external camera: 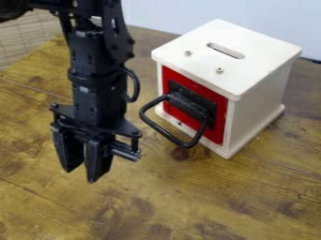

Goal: Close the drawer

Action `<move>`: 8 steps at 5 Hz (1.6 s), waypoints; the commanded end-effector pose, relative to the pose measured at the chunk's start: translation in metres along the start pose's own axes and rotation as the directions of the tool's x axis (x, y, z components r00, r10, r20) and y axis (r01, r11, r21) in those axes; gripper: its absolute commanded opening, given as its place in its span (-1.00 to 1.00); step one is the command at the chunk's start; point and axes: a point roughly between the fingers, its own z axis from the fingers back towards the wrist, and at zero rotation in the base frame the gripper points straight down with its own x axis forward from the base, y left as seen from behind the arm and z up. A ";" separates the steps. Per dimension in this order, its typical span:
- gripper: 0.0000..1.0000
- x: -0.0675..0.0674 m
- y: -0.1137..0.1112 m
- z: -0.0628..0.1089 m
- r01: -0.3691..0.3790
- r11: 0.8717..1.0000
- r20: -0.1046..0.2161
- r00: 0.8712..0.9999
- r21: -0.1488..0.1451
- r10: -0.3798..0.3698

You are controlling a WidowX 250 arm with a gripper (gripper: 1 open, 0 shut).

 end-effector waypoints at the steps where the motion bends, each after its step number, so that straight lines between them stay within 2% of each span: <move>1: 1.00 0.001 0.002 0.005 -0.007 1.000 0.024 1.000 -0.004 0.007; 6: 1.00 0.001 0.004 -0.013 -0.006 1.000 -0.029 1.000 -0.013 0.006; 8: 1.00 0.002 0.007 -0.018 -0.009 1.000 -0.039 0.999 -0.015 0.009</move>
